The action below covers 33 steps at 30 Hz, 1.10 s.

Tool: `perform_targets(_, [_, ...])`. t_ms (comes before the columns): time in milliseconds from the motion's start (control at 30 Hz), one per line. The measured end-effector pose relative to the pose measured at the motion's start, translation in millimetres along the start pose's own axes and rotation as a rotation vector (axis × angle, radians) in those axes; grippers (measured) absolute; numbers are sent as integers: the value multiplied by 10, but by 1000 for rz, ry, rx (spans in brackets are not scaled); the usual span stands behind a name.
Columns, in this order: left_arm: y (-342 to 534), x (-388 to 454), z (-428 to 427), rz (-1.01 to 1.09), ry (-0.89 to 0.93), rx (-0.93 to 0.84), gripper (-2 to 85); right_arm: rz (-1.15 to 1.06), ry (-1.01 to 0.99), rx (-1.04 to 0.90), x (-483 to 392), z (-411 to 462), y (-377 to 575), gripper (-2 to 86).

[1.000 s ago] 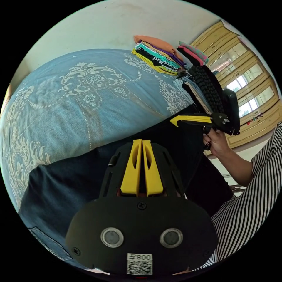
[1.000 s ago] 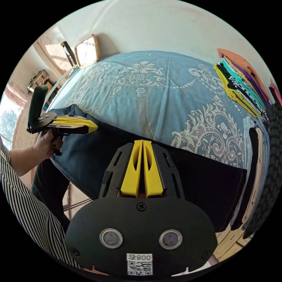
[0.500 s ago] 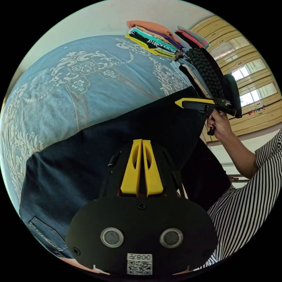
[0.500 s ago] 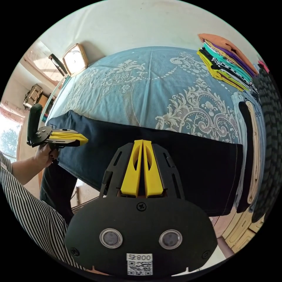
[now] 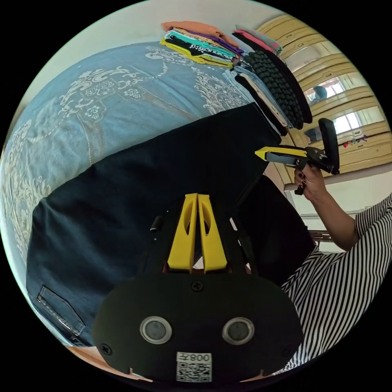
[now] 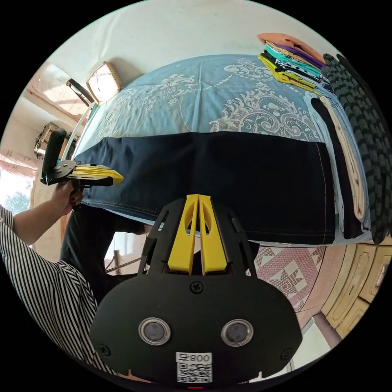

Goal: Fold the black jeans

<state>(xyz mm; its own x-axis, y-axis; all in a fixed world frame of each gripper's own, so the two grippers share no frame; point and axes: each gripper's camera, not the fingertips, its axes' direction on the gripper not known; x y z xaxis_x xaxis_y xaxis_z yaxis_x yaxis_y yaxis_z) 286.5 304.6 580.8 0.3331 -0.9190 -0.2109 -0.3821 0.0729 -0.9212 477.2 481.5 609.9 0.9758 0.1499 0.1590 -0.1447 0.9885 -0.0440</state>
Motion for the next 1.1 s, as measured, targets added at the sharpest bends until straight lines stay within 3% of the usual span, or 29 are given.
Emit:
perform_targets(133, [-295, 167, 390, -5, -24, -85, 1, 53, -82, -5, 369, 66, 172, 0])
perform_targets(467, [-1650, 888, 1079, 158, -120, 0, 1, 62, -81, 190, 1038, -94, 142, 0])
perform_targets(633, [-2118, 1117, 1578, 182, -206, -63, 1, 14, -40, 74, 1271, 257, -165, 0])
perform_targets(767, [-2333, 1338, 1719, 207, -113, 51, 0, 71, -134, 130, 1586, 293, -23, 0])
perform_targets(867, [-2577, 1427, 2083, 213, -256, -31, 0, 80, -143, 143, 1733, 313, 76, 0])
perform_targets(967, [-2751, 1422, 2184, 158, -176, -15, 0, 91, -112, 159, 1873, 246, 207, 0])
perform_targets(1100, [-2885, 1529, 2364, 168, -227, 10, 1, 126, -152, 177, 2096, 212, 476, 1])
